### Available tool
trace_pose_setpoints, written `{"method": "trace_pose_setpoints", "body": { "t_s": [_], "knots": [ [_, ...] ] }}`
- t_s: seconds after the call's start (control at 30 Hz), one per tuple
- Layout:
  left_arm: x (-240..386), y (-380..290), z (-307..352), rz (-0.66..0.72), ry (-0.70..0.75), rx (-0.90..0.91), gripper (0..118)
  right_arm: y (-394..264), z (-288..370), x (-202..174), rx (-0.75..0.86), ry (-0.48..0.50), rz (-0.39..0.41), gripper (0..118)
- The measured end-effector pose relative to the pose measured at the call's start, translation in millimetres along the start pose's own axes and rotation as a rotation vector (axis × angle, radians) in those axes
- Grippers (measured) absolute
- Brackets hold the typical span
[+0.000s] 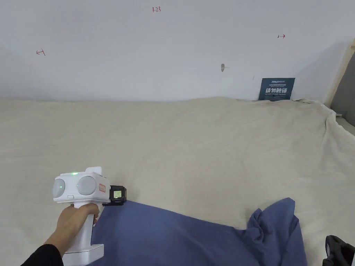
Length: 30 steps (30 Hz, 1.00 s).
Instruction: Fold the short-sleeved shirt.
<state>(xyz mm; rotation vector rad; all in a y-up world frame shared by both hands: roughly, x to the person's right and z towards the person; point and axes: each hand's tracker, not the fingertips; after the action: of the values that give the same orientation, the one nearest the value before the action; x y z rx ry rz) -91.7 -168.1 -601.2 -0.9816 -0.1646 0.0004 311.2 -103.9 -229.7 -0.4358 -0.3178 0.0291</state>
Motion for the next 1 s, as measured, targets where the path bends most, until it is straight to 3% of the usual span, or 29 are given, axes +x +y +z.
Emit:
{"method": "trace_pose_setpoints", "body": {
  "t_s": [0.17,0.27,0.33,0.37,0.43,0.47,0.67,0.73,0.83,0.9,1.0],
  "knots": [
    [-1,1,-37,-0.001,0.015,-0.051,92,-13,-10,3,-0.036,-0.023,0.001,0],
    [6,-6,-47,-0.032,0.003,-0.11,64,-17,-14,4,-0.056,-0.024,-0.002,0],
    [13,-11,-44,-0.074,0.035,-0.071,56,-18,-16,5,-0.066,-0.023,-0.004,0],
    [16,-12,-42,-0.082,0.023,-0.082,46,-17,-19,6,-0.073,-0.017,-0.003,0],
    [20,-12,-39,-0.094,0.004,-0.081,10,-14,-26,8,-0.093,0.002,-0.005,0],
    [22,-12,-38,-0.098,-0.031,-0.08,3,-12,-33,9,-0.105,0.015,-0.007,0],
    [23,-16,-4,-0.099,-0.071,0.022,2,15,-96,17,-0.221,0.064,-0.032,2],
    [19,-15,11,-0.082,-0.1,0.035,2,20,-119,20,-0.245,0.056,-0.049,24],
    [17,-16,41,-0.067,-0.138,0.072,2,23,-154,23,-0.359,0.047,-0.05,40],
    [15,-17,58,-0.053,-0.161,0.089,2,19,-174,22,-0.417,0.041,-0.041,70],
    [12,-20,76,-0.052,-0.172,0.103,2,7,-200,18,-0.52,0.001,0.004,70]
  ]
}}
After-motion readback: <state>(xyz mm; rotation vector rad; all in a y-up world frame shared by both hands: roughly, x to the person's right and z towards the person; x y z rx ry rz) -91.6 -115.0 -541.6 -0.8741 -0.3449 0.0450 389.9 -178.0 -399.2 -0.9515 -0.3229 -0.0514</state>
